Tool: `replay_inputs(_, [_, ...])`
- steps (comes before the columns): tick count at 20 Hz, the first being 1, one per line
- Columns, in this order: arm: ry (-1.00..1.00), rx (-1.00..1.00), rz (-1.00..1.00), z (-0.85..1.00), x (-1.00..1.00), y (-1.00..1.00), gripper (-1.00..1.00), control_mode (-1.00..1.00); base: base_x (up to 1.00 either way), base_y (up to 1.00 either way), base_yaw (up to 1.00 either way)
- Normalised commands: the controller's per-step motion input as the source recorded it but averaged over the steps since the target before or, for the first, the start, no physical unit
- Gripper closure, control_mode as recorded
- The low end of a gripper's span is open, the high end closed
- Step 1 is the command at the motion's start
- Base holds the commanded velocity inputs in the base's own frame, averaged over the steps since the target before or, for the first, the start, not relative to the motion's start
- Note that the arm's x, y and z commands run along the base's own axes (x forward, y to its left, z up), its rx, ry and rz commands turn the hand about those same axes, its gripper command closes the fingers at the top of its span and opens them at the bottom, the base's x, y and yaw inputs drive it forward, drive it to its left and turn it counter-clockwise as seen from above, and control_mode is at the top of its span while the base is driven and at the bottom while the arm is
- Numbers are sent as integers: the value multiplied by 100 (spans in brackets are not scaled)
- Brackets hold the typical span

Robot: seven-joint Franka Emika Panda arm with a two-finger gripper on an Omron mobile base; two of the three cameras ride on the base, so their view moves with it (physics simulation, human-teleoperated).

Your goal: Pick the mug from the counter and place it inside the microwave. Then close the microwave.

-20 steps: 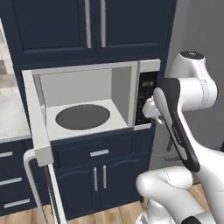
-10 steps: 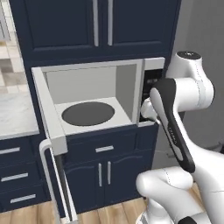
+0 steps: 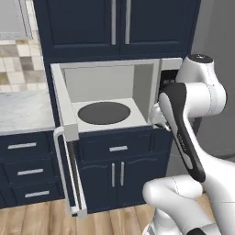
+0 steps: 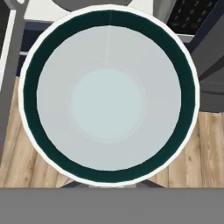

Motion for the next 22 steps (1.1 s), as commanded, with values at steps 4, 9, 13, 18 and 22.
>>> replay_inputs(4, [0,0,0,0,0,0,100,100,-13,-27,44])
replay_inputs(9, [0,0,0,0,0,0,100,100,-18,-37,39])
replay_inputs(13, [0,0,0,0,0,0,100,100,-28,-41,17])
replay_inputs(18, [0,0,0,0,0,0,100,100,-32,-34,12])
replay_inputs(22, [0,0,0,0,0,0,100,100,-73,-6,11])
